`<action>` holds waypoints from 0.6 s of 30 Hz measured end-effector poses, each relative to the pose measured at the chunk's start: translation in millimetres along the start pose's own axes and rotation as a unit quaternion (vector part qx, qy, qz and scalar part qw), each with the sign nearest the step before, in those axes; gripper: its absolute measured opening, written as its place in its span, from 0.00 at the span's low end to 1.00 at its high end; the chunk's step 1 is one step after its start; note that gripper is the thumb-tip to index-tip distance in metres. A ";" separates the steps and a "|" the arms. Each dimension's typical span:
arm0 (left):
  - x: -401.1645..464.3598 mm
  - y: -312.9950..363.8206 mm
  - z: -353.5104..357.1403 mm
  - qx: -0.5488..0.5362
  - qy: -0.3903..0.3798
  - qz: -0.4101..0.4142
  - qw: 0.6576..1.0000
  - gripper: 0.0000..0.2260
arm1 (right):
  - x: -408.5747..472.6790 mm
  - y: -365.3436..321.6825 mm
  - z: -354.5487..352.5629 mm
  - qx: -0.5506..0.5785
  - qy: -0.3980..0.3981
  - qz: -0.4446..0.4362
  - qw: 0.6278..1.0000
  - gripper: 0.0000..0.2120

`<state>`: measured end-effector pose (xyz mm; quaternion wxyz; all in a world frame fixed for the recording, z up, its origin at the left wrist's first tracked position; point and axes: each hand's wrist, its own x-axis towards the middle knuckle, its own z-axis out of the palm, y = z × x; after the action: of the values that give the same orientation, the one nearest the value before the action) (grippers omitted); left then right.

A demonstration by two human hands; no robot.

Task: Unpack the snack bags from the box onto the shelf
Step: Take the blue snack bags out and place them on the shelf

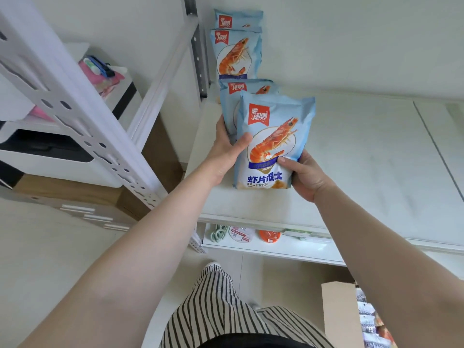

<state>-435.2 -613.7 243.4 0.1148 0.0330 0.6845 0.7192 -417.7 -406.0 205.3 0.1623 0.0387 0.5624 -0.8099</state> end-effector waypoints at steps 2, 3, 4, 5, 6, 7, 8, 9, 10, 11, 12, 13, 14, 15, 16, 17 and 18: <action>0.1 1.2 -5.9 0.027 -0.023 0.005 0.999 0.60 | 1.2 -3.8 -2.8 -0.038 -0.003 -0.010 0.999 0.35; 0.2 2.0 -7.2 0.042 -0.026 0.004 0.999 0.59 | 3.1 -5.2 -4.8 -0.052 -0.006 -0.014 0.999 0.37; 0.4 1.3 -7.1 0.052 -0.026 0.005 0.998 0.57 | 5.2 -6.5 -5.8 -0.064 -0.010 -0.012 0.998 0.40; -0.2 -0.7 -5.6 0.058 -0.023 0.007 0.998 0.55 | 6.9 -7.5 -5.7 -0.078 -0.017 -0.007 0.997 0.42; -1.4 -2.3 -2.6 0.060 -0.022 0.009 0.998 0.53 | 7.8 -9.1 -3.8 -0.095 -0.031 0.000 0.995 0.44; -3.2 -2.7 1.0 0.059 -0.022 0.013 0.998 0.52 | 8.1 -10.7 -1.6 -0.114 -0.048 0.007 0.992 0.44; -4.4 -1.9 4.1 0.059 -0.020 0.026 0.998 0.51 | 8.3 -12.3 0.3 -0.130 -0.059 0.007 0.990 0.42; -4.0 0.8 6.2 0.062 -0.018 0.044 0.997 0.51 | 8.6 -15.0 1.5 -0.141 -0.061 -0.003 0.988 0.39; -3.0 5.4 7.3 0.067 -0.021 0.064 0.995 0.52 | 8.9 -17.7 2.1 -0.145 -0.054 -0.017 0.988 0.37; -1.3 10.4 6.9 0.072 -0.031 0.082 0.994 0.53 | 9.2 -20.3 1.6 -0.147 -0.042 -0.036 0.988 0.36; 1.3 13.4 5.2 0.079 -0.044 0.098 0.991 0.53 | 9.2 -21.7 0.3 -0.152 -0.028 -0.054 0.987 0.38; 3.9 14.2 2.4 0.087 -0.059 0.109 0.989 0.53 | 9.1 -21.6 -2.1 -0.161 -0.016 -0.067 0.985 0.41; 5.4 12.4 -1.2 0.097 -0.072 0.112 0.986 0.53 | 8.4 -19.7 -4.4 -0.174 -0.008 -0.072 0.982 0.44; 5.3 8.3 -4.9 0.107 -0.085 0.107 0.985 0.53 | 6.6 -17.0 -5.9 -0.190 -0.009 -0.069 0.979 0.46; 4.3 3.1 -7.7 0.113 -0.100 0.095 0.984 0.53 | 4.4 -14.2 -6.4 -0.205 -0.019 -0.058 0.977 0.48; 2.7 -1.9 -9.3 0.113 -0.113 0.079 0.984 0.52 | 2.5 -12.8 -5.9 -0.215 -0.035 -0.048 0.975 0.50; 0.8 -5.6 -9.6 0.106 -0.118 0.069 0.985 0.52 | 1.2 -13.5 -3.5 -0.219 -0.047 -0.044 0.974 0.49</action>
<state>-437.3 -622.7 237.1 0.1409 0.1766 0.7348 0.6396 -423.3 -398.7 215.9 0.1574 -0.0608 0.7191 -0.6741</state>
